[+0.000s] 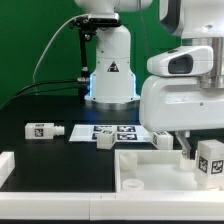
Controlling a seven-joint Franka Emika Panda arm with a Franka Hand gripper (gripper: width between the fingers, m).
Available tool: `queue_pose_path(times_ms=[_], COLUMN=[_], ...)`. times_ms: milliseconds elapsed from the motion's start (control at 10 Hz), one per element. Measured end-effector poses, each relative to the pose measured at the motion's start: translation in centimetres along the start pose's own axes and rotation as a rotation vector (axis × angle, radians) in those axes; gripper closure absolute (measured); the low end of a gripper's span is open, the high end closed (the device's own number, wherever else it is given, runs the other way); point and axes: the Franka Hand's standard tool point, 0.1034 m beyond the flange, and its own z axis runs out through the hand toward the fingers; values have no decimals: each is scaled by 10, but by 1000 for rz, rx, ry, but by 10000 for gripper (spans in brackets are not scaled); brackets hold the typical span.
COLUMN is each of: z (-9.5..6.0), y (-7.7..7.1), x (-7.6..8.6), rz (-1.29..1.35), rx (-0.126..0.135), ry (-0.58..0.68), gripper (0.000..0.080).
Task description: Assemble square table
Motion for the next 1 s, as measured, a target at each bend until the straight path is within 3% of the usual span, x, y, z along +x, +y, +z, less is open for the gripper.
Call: queue_pose_path(times_ms=[100, 400, 700, 1000], z=[0, 1, 1, 1], y=[-1, -3, -1, -1], x=[1, -2, -2, -2], rz=[134, 617, 1114, 1085], rx=[3, -5, 28, 25], ry=[17, 39, 41, 41], gripper=[516, 516, 516, 515])
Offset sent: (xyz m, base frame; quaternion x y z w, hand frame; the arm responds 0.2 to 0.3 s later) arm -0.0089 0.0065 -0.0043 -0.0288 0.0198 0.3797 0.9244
